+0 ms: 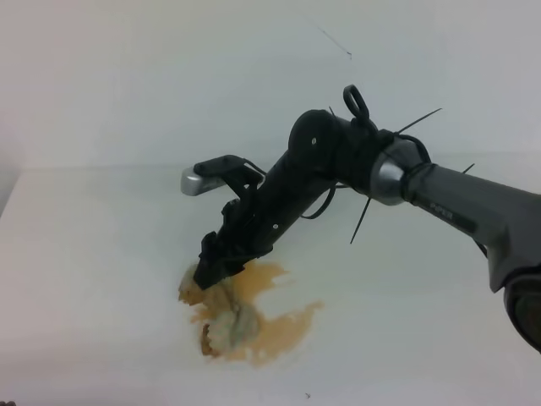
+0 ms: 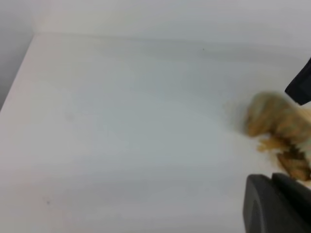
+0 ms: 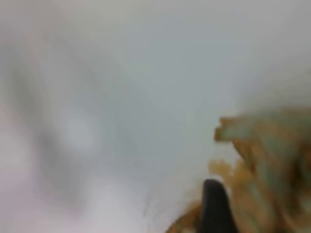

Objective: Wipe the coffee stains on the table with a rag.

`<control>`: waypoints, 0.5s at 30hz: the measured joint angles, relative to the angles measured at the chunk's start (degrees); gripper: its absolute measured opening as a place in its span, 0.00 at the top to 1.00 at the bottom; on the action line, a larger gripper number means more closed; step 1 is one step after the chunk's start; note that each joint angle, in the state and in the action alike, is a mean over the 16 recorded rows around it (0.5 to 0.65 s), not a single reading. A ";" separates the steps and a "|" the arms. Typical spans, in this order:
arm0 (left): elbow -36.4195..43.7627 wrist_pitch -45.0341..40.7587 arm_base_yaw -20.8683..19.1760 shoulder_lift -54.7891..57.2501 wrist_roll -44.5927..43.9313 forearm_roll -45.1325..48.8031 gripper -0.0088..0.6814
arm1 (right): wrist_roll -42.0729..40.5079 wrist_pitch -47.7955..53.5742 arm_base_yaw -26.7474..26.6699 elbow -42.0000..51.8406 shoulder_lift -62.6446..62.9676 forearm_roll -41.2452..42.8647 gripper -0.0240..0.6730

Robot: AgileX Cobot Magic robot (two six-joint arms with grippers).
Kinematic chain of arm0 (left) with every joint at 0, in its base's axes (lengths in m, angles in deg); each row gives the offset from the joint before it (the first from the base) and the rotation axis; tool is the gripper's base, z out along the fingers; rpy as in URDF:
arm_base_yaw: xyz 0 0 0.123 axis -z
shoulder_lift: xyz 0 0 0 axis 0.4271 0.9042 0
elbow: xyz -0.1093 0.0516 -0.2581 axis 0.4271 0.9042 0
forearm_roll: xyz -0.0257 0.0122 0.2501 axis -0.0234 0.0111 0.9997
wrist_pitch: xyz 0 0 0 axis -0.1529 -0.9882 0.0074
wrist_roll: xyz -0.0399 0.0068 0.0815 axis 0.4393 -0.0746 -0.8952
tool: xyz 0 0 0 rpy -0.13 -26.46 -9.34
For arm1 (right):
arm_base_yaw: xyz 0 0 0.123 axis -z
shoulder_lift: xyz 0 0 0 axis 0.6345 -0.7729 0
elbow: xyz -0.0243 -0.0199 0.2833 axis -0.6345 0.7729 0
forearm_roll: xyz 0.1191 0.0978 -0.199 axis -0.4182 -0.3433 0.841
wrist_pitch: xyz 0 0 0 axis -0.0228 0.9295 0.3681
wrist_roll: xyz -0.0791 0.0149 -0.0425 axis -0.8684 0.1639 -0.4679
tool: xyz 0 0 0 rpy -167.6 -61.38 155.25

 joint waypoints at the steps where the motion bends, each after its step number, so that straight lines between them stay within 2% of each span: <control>1: 0.00 0.00 0.00 0.00 0.00 0.00 0.99 | -0.22 0.53 -0.04 -0.47 0.19 0.67 0.39; 5: 0.00 0.00 0.00 0.00 0.00 0.00 0.99 | -0.87 2.66 -0.49 -2.23 0.90 3.74 0.31; 15: 0.00 0.00 0.00 0.00 0.00 0.00 0.99 | 1.86 4.64 -4.42 -1.58 1.41 13.25 0.37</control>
